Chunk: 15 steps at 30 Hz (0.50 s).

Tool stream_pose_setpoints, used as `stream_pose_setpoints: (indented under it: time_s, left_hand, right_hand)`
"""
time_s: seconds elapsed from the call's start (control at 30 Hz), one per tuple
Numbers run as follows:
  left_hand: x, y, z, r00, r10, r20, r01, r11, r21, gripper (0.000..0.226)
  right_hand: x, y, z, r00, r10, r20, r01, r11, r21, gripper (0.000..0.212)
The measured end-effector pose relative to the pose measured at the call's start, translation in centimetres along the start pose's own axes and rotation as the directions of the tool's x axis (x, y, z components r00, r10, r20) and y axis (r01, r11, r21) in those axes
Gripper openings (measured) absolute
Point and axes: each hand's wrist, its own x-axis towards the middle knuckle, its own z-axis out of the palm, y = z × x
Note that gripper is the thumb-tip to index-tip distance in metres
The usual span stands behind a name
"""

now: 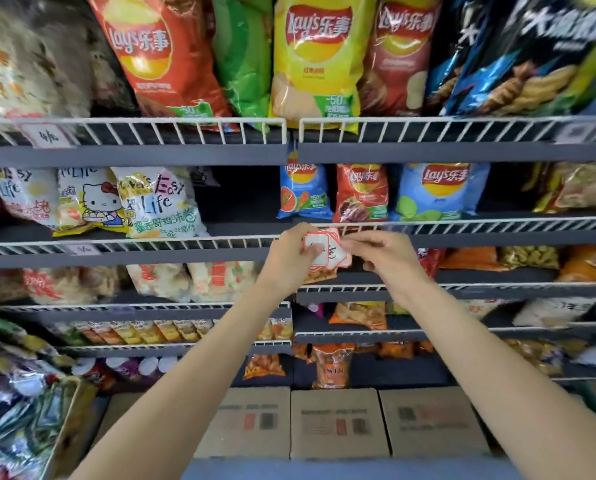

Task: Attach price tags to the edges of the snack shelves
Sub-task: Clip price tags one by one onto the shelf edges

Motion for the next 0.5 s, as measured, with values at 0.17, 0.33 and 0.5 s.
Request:
stream_pose_setpoints:
  time_s: [0.17, 0.33, 0.5]
  left_hand:
    - [-0.1, 2.5, 3.9, 0.995, -0.082, -0.051, 0.082, 0.997, -0.003, 0.025]
    - [1.8, 4.9, 8.0, 0.983, -0.171, -0.068, 0.169, 0.985, -0.034, 0.034]
    - [4.1, 6.2, 12.1, 0.958, -0.279, -0.06, 0.277, 0.96, -0.036, 0.033]
  right_hand:
    - [-0.2, 1.5, -4.6, 0.998, 0.023, -0.059, -0.022, 1.0, 0.005, 0.009]
    - [2.5, 2.9, -9.2, 0.995, -0.091, -0.04, 0.081, 0.978, -0.194, 0.011]
    - [5.5, 4.5, -13.6, 0.979, -0.202, 0.005, 0.186, 0.894, -0.408, 0.01]
